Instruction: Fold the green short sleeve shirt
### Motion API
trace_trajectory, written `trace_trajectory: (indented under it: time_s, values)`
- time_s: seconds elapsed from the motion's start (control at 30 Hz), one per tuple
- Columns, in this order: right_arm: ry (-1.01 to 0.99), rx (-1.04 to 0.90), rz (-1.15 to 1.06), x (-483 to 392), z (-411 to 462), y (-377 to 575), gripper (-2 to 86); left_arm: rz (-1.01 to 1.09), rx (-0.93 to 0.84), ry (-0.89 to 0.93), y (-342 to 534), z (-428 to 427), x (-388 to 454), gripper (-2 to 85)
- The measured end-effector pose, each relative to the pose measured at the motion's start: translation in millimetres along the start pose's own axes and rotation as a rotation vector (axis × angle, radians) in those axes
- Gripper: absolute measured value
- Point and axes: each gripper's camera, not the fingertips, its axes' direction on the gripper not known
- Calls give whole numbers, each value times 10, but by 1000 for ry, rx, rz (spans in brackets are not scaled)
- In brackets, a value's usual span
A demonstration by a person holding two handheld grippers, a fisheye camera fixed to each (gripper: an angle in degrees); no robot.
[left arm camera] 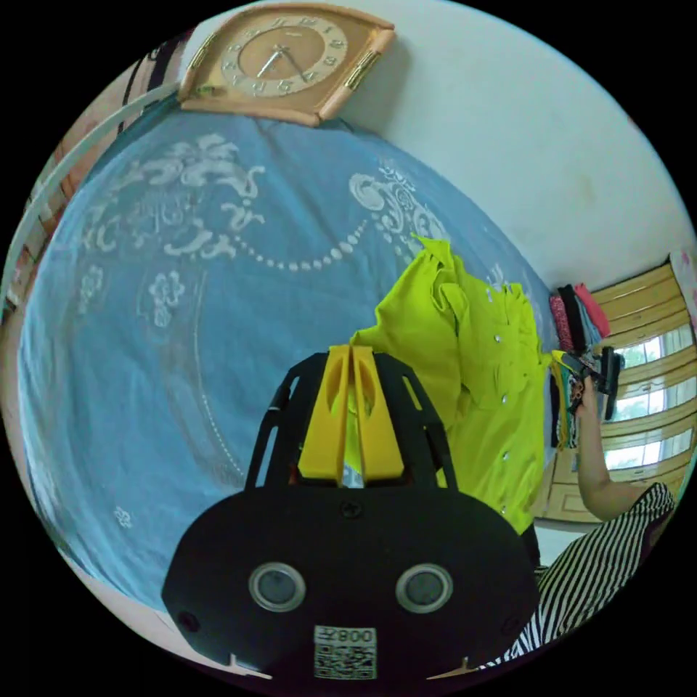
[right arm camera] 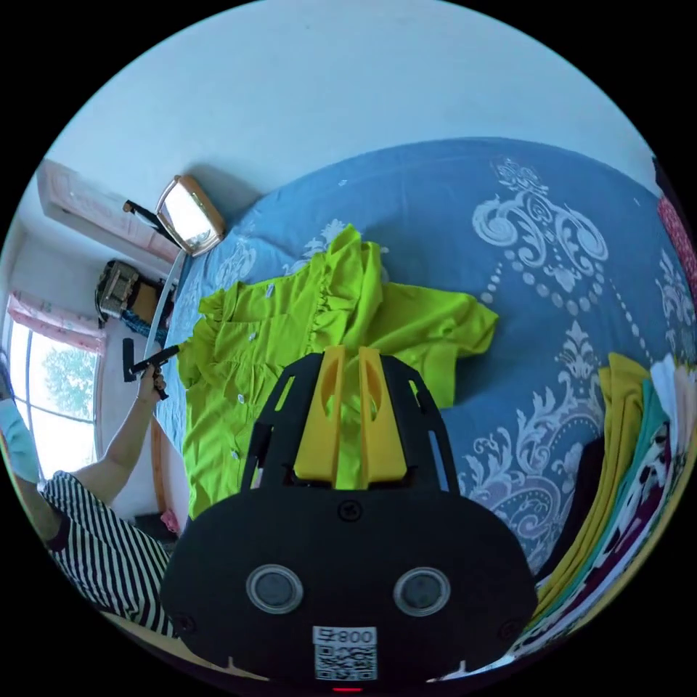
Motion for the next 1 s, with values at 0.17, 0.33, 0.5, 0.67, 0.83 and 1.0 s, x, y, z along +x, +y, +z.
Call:
trace_trajectory:
  time_s: [0.17, 0.33, 0.5, 0.67, 0.83, 1.0]
  values:
    - [-11, -14, 106, 344, 22, 366, 40, -26, 129, -12, -367, -357, -9, 11]
    - [-47, 32, 156, 471, 11, 668, 52, -35, 65, -147, -314, -290, 41, 27]
    - [-82, 66, 221, 623, -24, 1025, 61, -56, 99, -1, 486, -269, -30, 65]
    - [-127, 104, 315, 792, -7, 1363, 77, -142, 20, 132, 1016, 62, -199, 54]
    - [-121, 97, 318, 797, 36, 1444, 86, -137, 53, 130, 1042, 112, -179, 11]
    - [-59, 105, 271, 699, 104, 1443, 91, -94, 149, -4, 1239, -188, -190, 6]
